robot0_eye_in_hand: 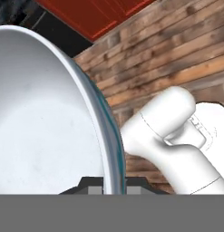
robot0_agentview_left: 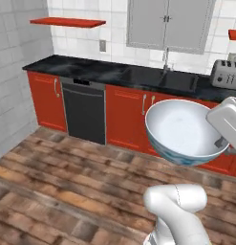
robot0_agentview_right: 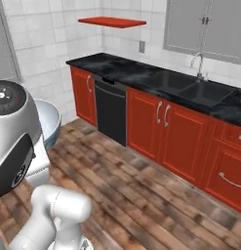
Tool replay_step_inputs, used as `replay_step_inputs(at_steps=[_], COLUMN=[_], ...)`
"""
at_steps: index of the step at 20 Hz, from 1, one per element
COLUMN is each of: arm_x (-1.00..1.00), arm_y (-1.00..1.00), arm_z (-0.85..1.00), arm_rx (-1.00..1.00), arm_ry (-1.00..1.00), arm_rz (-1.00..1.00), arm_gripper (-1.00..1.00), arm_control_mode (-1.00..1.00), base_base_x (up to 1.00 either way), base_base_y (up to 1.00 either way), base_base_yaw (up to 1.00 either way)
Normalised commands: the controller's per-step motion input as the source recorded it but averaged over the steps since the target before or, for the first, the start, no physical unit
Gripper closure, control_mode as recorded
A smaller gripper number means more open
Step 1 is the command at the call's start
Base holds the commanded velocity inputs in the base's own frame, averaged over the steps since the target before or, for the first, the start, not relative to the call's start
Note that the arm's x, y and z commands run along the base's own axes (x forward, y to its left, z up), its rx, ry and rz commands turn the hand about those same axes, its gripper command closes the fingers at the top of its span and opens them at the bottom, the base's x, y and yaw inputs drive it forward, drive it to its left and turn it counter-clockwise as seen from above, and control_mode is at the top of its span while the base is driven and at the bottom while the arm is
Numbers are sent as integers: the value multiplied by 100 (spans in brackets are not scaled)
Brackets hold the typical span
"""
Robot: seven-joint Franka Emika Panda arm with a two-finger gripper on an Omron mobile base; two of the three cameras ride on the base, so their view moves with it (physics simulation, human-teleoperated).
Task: Move the bowls from the cabinet to the plates on the dining table.
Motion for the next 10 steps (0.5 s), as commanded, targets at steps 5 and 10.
replay_step_inputs(at_steps=[5,10], arm_x=[0,0], arm_y=[0,0], arm_z=[0,0], arm_rx=[0,0], arm_ry=[0,0], arm_rz=[0,0], arm_gripper=[100,100], arm_control_mode=[100,100], base_base_x=[71,61], base_base_y=[4,0], base_base_yaw=[-61,-70])
